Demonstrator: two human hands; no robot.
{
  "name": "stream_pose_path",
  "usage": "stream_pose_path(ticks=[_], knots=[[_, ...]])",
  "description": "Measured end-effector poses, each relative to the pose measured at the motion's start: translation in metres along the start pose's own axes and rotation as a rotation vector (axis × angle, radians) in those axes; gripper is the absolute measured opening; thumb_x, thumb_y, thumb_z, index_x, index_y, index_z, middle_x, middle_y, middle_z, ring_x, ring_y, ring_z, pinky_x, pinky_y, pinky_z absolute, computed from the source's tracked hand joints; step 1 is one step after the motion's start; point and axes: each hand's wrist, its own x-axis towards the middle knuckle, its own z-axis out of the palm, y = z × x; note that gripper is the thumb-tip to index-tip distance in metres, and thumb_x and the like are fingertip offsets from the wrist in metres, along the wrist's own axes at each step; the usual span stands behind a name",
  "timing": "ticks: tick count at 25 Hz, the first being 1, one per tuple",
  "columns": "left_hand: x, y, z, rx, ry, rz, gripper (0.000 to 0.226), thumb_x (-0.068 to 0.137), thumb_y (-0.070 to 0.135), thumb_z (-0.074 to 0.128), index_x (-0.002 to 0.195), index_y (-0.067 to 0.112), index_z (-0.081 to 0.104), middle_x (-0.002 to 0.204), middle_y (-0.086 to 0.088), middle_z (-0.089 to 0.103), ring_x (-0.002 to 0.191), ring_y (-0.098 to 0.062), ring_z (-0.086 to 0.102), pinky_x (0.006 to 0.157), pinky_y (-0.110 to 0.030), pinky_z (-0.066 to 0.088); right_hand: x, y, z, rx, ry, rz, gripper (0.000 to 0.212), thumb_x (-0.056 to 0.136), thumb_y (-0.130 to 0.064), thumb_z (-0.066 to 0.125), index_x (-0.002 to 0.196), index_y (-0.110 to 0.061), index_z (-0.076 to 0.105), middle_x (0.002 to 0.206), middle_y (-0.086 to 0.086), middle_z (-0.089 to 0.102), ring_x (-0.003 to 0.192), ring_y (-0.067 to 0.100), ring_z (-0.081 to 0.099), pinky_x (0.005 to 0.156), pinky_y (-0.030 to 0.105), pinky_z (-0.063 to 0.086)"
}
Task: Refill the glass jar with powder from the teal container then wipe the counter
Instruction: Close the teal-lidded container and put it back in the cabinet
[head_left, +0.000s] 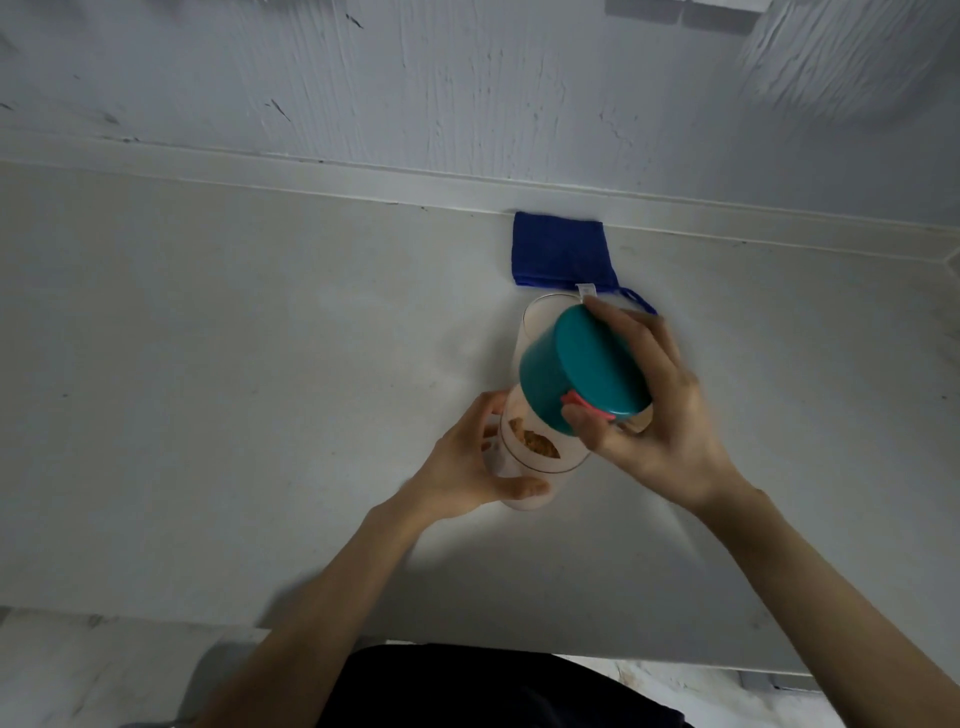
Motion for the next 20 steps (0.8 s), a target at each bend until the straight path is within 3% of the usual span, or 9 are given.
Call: stream_pose_path(ticks=[9, 15, 20], knots=[[-0.0007, 0.0038, -0.0017, 0.033, -0.013, 0.016, 0.070, 0.051, 0.042, 0.078, 0.104, 0.052, 0.033, 0.113, 0.008, 0.056, 0.109, -0.016, 0.054, 0.091, -0.044, 0.051, 0.0011, 0.0026, 0.0002, -0.167, -0.160, -0.043, 0.062, 0.074, -0.041, 0.053, 0.129, -0.013, 0.043, 0.117, 0.017, 0.044, 0.105, 0.019, 0.045, 0.085, 0.009, 0.039], [0.0003, 0.0018, -0.0030, 0.051, -0.024, 0.041, 0.073, 0.057, 0.034, 0.081, 0.105, 0.057, 0.031, 0.110, 0.020, 0.051, 0.109, -0.013, 0.053, 0.092, -0.044, 0.050, -0.0027, 0.0052, 0.0008, -0.143, -0.211, -0.097, 0.060, 0.075, -0.038, 0.056, 0.129, -0.018, 0.038, 0.117, 0.018, 0.044, 0.108, 0.024, 0.046, 0.087, 0.028, 0.047], [0.0000, 0.0059, -0.0028, 0.054, -0.024, 0.076, 0.074, 0.049, 0.050, 0.075, 0.105, 0.065, 0.029, 0.123, 0.009, 0.051, 0.112, -0.012, 0.051, 0.094, -0.039, 0.049, 0.0022, 0.0060, 0.0060, -0.220, -0.241, -0.152, 0.061, 0.074, -0.039, 0.056, 0.127, -0.014, 0.042, 0.117, 0.020, 0.046, 0.109, 0.018, 0.041, 0.089, 0.013, 0.038]])
